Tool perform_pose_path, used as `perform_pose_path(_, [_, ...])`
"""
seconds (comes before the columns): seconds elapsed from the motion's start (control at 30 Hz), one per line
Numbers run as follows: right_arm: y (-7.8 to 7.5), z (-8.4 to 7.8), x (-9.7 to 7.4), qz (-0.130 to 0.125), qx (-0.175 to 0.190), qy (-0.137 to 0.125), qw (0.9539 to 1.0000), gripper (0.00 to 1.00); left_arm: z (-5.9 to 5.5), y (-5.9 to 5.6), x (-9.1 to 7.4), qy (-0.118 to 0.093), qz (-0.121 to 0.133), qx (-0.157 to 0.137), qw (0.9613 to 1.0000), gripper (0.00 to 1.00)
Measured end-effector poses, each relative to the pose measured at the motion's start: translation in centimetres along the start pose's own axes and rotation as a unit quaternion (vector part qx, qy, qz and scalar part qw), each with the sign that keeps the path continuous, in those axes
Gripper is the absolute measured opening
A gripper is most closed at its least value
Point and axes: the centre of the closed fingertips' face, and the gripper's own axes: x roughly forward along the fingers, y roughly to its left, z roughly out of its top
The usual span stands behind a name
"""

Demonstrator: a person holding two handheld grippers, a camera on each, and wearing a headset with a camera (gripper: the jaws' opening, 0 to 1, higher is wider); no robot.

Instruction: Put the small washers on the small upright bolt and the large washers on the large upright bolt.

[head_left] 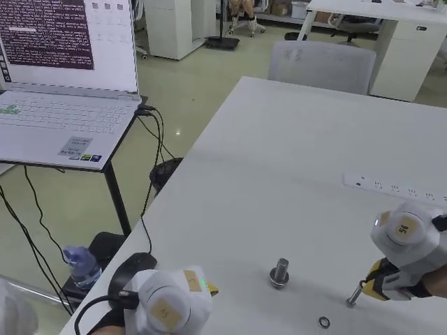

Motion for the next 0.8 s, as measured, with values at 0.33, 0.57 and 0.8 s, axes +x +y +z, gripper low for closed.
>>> perform_pose_path(0.33, [0.0,-0.2,0.6,0.005,-0.003,0.009,0.9999,0.12,-0.1,-0.5,0.4,0.003,-0.010,0.004,0.9999,0.86])
perform_pose_path(0.57, [0.0,-0.3,1.2,0.012,-0.004,0.016,0.9998,0.12,-0.4,-0.6,0.5,0.007,-0.013,0.003,0.9999,0.84])
perform_pose_path(0.8, [0.2,-0.7,2.0,0.016,-0.003,0.021,0.9996,0.12,-0.6,-0.4,0.4,0.008,-0.011,0.001,0.9999,0.82])
